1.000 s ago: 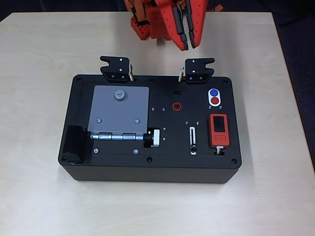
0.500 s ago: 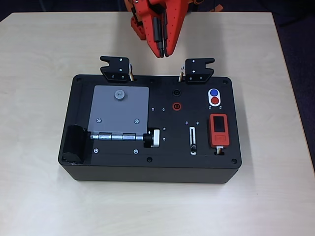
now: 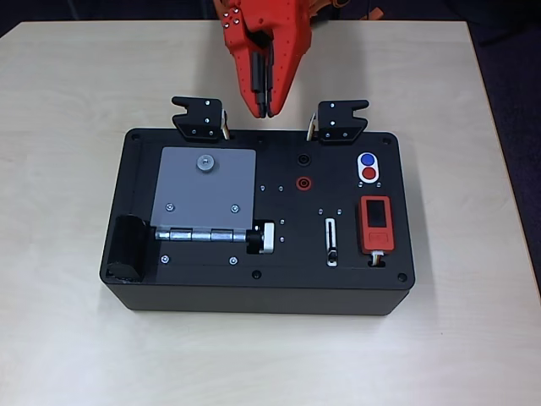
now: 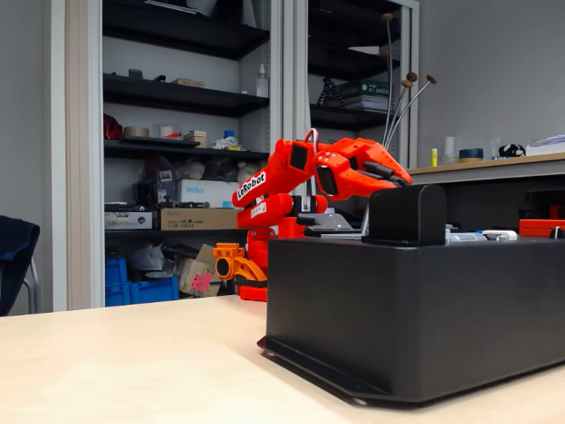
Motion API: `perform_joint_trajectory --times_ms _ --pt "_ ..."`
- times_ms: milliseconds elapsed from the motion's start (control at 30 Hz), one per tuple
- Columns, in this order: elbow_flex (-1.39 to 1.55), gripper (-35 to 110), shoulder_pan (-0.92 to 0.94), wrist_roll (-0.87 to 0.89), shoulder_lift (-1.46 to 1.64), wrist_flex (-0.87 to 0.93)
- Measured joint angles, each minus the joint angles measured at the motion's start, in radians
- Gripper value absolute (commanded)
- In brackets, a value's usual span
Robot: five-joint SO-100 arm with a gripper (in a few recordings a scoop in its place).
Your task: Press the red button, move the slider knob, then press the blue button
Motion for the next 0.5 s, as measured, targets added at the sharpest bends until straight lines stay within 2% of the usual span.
perform_joint_trajectory --times_ms 233,500 --pt "0.086 0 -0.008 0.021 0.002 -0.190" --pt "0.186 0 -0.032 0.121 0.006 -0.511"
